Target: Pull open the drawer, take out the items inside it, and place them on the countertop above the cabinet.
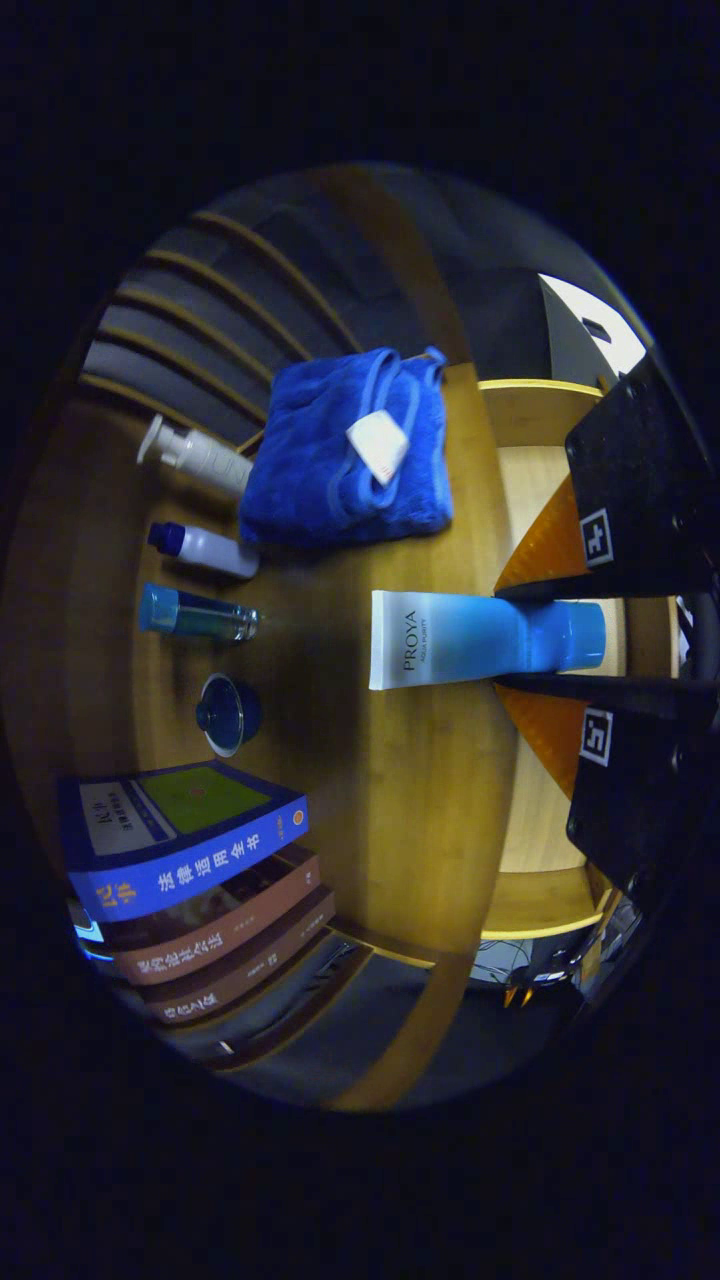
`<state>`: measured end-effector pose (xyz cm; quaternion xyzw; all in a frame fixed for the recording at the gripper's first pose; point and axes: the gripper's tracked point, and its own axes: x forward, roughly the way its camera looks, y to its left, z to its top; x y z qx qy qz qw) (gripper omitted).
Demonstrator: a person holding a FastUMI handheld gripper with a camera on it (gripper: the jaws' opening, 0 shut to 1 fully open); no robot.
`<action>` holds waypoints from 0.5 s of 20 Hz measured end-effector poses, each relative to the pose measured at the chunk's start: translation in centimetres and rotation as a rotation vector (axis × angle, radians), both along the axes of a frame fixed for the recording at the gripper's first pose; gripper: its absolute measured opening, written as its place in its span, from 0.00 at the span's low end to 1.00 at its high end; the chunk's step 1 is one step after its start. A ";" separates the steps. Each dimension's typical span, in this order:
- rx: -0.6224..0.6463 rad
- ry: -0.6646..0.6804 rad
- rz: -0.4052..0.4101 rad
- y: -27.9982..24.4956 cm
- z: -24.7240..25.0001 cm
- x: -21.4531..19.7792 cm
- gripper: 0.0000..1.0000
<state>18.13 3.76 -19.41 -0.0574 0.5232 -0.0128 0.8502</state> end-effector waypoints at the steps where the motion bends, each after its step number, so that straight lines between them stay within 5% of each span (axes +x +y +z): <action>1: 0.008 0.010 0.004 0.1 -0.6 1.0 0.37; 10: 0.083 0.038 0.042 1.4 -4.0 5.5 0.37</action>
